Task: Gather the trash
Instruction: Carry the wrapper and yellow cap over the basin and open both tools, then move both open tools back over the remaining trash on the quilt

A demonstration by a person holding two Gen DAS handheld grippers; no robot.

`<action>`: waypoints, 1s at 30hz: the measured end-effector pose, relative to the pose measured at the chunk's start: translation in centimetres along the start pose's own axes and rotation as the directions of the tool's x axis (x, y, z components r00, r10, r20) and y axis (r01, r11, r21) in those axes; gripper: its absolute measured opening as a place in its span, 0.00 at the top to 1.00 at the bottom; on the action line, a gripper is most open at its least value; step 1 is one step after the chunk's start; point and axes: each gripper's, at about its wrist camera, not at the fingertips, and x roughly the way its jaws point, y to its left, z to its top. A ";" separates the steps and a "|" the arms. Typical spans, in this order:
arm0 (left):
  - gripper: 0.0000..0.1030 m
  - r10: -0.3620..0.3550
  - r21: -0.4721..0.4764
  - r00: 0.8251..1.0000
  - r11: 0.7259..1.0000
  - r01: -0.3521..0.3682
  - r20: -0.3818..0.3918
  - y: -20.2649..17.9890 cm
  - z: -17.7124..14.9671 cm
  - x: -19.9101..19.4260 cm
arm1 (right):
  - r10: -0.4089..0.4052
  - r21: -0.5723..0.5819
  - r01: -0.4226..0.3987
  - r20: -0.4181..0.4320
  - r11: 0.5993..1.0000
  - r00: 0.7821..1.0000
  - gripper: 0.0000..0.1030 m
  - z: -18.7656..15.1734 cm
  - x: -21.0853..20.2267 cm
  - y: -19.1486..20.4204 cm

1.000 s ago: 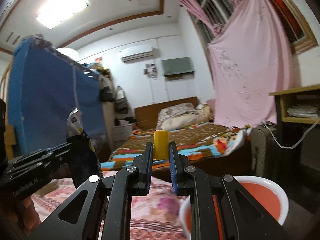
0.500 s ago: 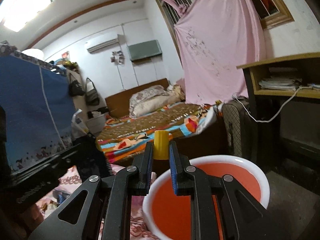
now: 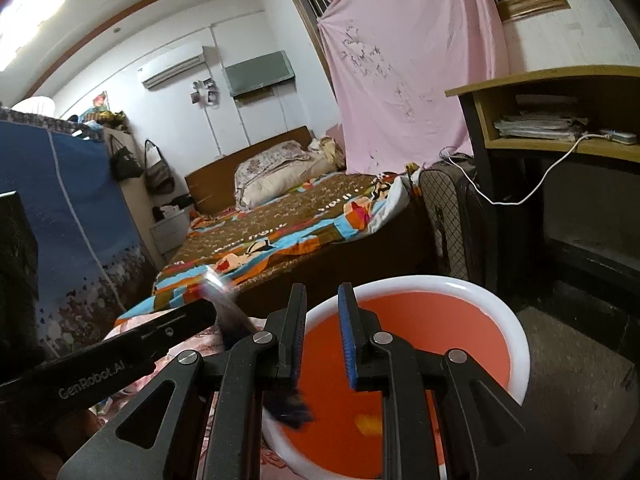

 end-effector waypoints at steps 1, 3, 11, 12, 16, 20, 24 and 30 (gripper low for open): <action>0.89 0.002 -0.001 1.000 1.000 -0.002 0.001 0.0 -0.1 -0.1 | -0.001 0.002 0.001 -0.001 1.000 1.000 0.86 0.0 -0.1 0.1; 0.88 0.008 -0.005 1.000 1.000 -0.008 0.004 0.2 -0.1 -0.3 | -0.002 0.005 0.002 -0.002 1.000 1.000 0.85 0.0 -0.1 0.1; 0.77 0.052 -0.029 0.997 0.998 -0.051 0.058 1.7 -0.1 -2.3 | 0.014 -0.009 -0.014 0.022 1.000 1.000 0.80 0.2 -0.4 0.6; 0.75 0.061 -0.031 0.996 0.998 -0.059 0.070 1.9 -0.1 -2.7 | 0.018 -0.013 -0.017 0.026 1.000 0.999 0.76 0.2 -0.5 0.7; 0.70 0.108 -0.040 0.988 0.994 -0.105 0.109 3.0 -0.1 -4.2 | 0.039 -0.031 -0.037 0.056 0.999 0.998 0.72 0.3 -0.9 1.5; 0.63 0.161 -0.049 0.976 0.987 -0.156 0.143 4.1 -0.3 -5.8 | 0.065 -0.051 -0.060 0.087 0.997 0.994 0.67 0.4 -1.2 2.6; 0.55 0.216 -0.069 0.960 0.976 -0.207 0.180 5.5 -0.6 -7.7 | 0.102 -0.082 -0.093 0.116 0.992 0.988 0.57 0.3 -1.7 4.0; 0.39 0.302 -0.115 0.919 0.953 -0.281 0.252 7.8 -1.5 -11.5 | 0.151 -0.126 -0.132 0.155 0.983 0.976 0.56 0.1 -2.4 6.1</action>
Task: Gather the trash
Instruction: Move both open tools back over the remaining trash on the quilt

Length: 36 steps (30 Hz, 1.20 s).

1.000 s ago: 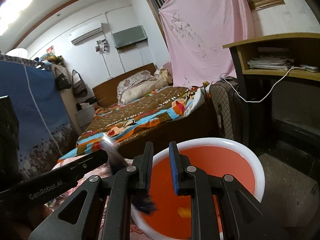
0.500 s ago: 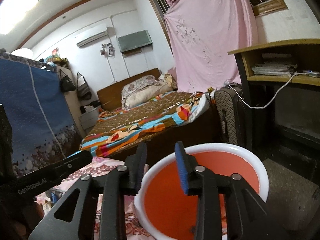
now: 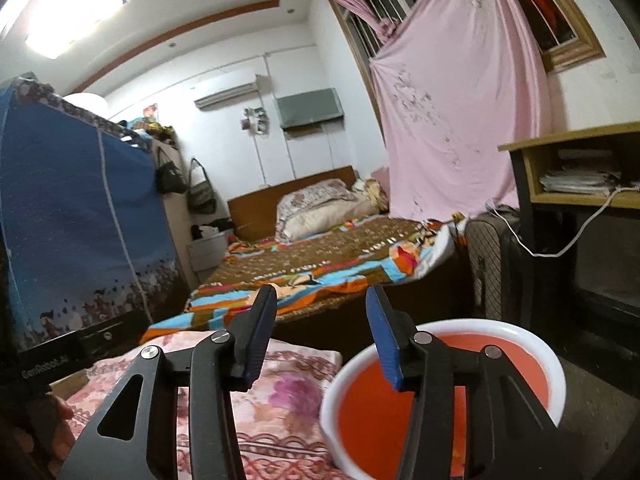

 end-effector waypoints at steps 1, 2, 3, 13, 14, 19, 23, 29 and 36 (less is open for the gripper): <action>0.36 0.018 0.000 1.000 1.000 -0.018 0.018 0.6 0.0 -0.6 | 0.009 -0.003 -0.009 0.008 1.000 1.000 0.56 0.0 -0.1 0.3; 0.34 0.038 0.002 0.999 0.999 -0.038 0.036 1.1 -0.1 -1.3 | 0.018 -0.007 -0.018 0.014 1.000 1.000 0.55 0.1 -0.2 0.6; 0.31 0.056 0.003 0.997 0.998 -0.057 0.053 1.5 -0.2 -1.8 | 0.028 -0.012 -0.028 0.021 1.000 0.999 0.52 0.1 -0.2 1.0; 0.11 0.207 -0.026 0.963 0.978 -0.206 0.174 6.4 -1.0 -6.5 | 0.137 -0.075 -0.132 0.062 0.988 0.989 0.09 -0.4 -0.9 4.6; 0.11 0.218 -0.029 0.960 0.976 -0.216 0.175 6.7 -1.1 -6.7 | 0.155 -0.083 -0.149 0.068 0.985 0.986 0.00 -0.6 -1.0 5.0; 0.11 0.276 -0.051 0.944 0.961 -0.271 0.180 8.6 -2.0 -8.0 | 0.233 -0.127 -0.222 0.084 0.967 0.969 0.00 -1.1 -1.5 7.2; 0.11 0.306 -0.053 0.932 0.952 -0.302 0.196 9.6 -2.9 -9.1 | 0.276 -0.172 -0.260 0.078 0.950 0.958 0.00 -1.7 -2.0 8.7; 0.11 0.331 -0.030 0.919 0.943 -0.333 0.213 10.6 -3.9 -10.1 | 0.318 -0.235 -0.301 0.035 0.924 0.948 0.00 -2.7 -2.0 10.8; 0.12 0.301 -0.019 0.939 0.953 -0.303 0.166 11.6 -4.4 -9.9 | 0.336 -0.275 -0.334 -0.042 0.901 0.941 0.00 -3.3 -1.1 12.3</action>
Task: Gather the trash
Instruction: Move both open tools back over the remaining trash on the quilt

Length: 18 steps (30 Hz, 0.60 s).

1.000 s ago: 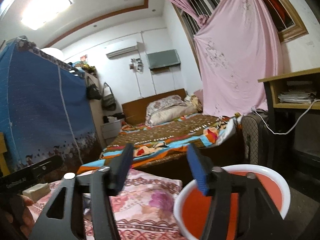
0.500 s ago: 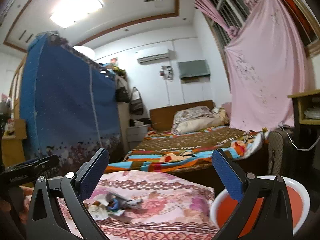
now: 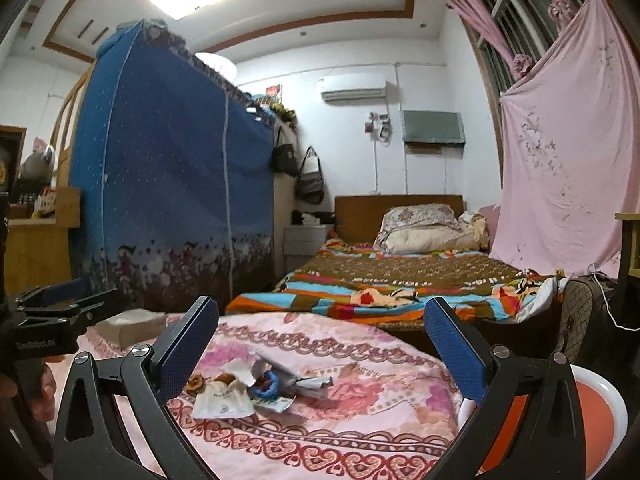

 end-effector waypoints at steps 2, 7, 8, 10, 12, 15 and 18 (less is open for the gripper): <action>0.12 -0.014 -0.004 1.000 1.000 0.014 -0.028 0.1 -0.2 0.4 | 0.008 -0.003 -0.008 -0.026 1.000 1.000 0.00 -0.2 0.4 0.1; 0.19 -0.047 -0.017 0.995 0.999 0.045 -0.093 0.2 -0.6 1.4 | 0.022 -0.002 -0.022 -0.093 1.000 0.995 0.02 -0.5 1.5 0.3; 0.21 -0.054 -0.019 0.992 0.998 0.052 -0.110 0.2 -0.7 1.7 | 0.025 -0.003 -0.025 -0.105 1.000 0.994 0.05 -0.5 1.7 0.3; 0.32 -0.073 -0.020 0.986 0.997 0.071 -0.152 0.1 -0.9 2.4 | 0.032 -0.004 -0.033 -0.137 0.999 0.990 0.12 -0.7 2.3 0.4; 0.39 -0.088 -0.018 0.977 0.996 0.086 -0.195 -0.1 -1.1 3.1 | 0.041 -0.006 -0.043 -0.175 0.999 0.984 0.23 -0.8 3.0 0.4; 0.48 -0.108 -0.013 0.964 0.994 0.108 -0.245 -0.4 -1.3 4.0 | 0.061 -0.010 -0.065 -0.245 0.998 0.968 0.36 -1.2 4.3 0.6; 0.55 -0.133 -0.015 0.947 0.991 0.134 -0.293 -0.7 -1.5 4.8 | 0.083 -0.014 -0.092 -0.311 0.996 0.947 0.52 -1.6 5.4 1.0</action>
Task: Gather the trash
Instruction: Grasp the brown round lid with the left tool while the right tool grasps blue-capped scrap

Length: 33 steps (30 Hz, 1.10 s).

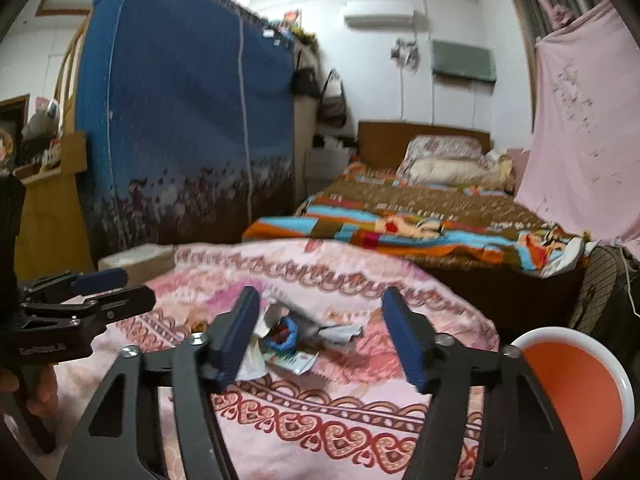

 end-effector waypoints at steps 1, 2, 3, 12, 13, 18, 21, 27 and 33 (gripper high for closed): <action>0.58 -0.007 -0.001 1.000 1.000 0.007 -0.021 0.0 0.0 0.4 | 0.007 -0.004 -0.007 -0.027 1.000 1.000 0.54 0.0 0.6 0.1; 0.60 -0.015 -0.004 0.999 1.000 0.015 -0.044 0.1 0.0 0.8 | 0.014 -0.006 -0.015 -0.047 1.000 0.999 0.58 -0.2 1.0 0.2; 0.65 -0.023 -0.010 0.997 1.000 0.023 -0.072 0.2 0.0 1.3 | 0.026 -0.007 -0.027 -0.070 1.000 0.997 0.62 -0.2 1.5 0.3; 0.73 -0.062 -0.043 0.970 0.998 0.053 -0.235 0.7 -0.2 4.7 | 0.116 0.025 -0.114 -0.248 0.993 0.962 0.75 -0.3 5.8 0.6; 0.73 -0.061 -0.042 0.968 0.998 0.053 -0.243 0.7 -0.2 4.9 | 0.117 0.030 -0.113 -0.259 0.993 0.959 0.77 -0.3 6.2 0.6; 0.76 -0.059 -0.030 0.956 0.998 0.053 -0.288 0.4 -0.3 6.1 | 0.141 0.057 -0.130 -0.310 0.990 0.940 0.87 -0.7 7.1 0.3; 0.92 -0.057 -0.020 0.947 0.998 0.054 -0.316 0.2 -0.4 6.6 | 0.149 0.064 -0.136 -0.321 0.989 0.935 0.89 -0.7 7.4 0.3; 0.96 -0.064 -0.027 0.953 0.998 0.059 -0.297 0.3 -0.3 6.2 | 0.154 0.057 -0.143 -0.307 0.988 0.939 0.90 -0.6 7.1 0.4; 0.96 -0.061 -0.037 0.972 0.998 0.054 -0.229 0.7 0.0 4.8 | 0.170 0.055 -0.161 -0.259 0.985 0.951 0.91 -0.3 6.1 0.5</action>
